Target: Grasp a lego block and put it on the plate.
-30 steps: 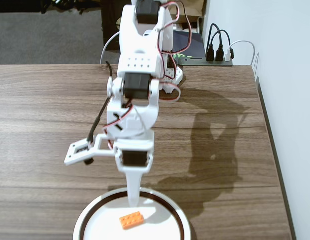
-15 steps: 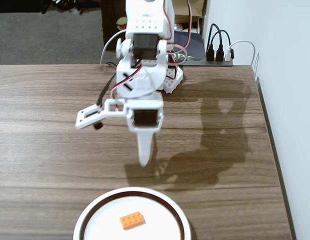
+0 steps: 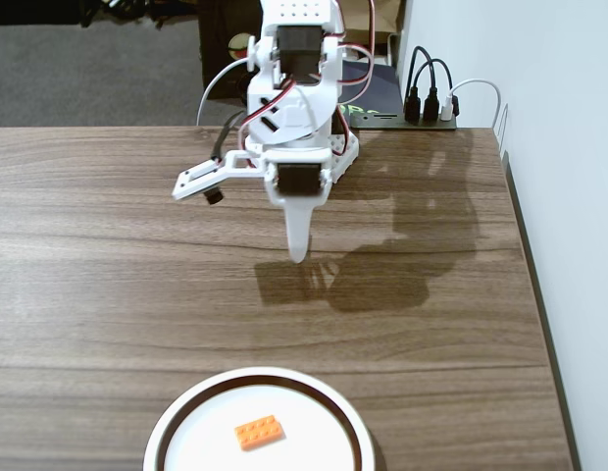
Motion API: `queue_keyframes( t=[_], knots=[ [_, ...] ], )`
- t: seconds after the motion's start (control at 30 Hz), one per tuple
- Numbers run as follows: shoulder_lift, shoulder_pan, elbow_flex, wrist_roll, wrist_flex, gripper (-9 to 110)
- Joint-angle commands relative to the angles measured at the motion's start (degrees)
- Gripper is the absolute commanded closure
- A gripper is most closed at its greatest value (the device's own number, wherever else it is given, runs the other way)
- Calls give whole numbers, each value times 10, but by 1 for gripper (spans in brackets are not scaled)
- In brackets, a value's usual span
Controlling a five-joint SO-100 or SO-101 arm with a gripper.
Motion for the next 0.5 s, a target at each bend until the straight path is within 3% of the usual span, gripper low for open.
queue_keyframes(
  t=[0.0,0.47],
  knots=[
    [69,-11,33,6,-8,101],
    [312,-30,199,5,30,101]
  ],
)
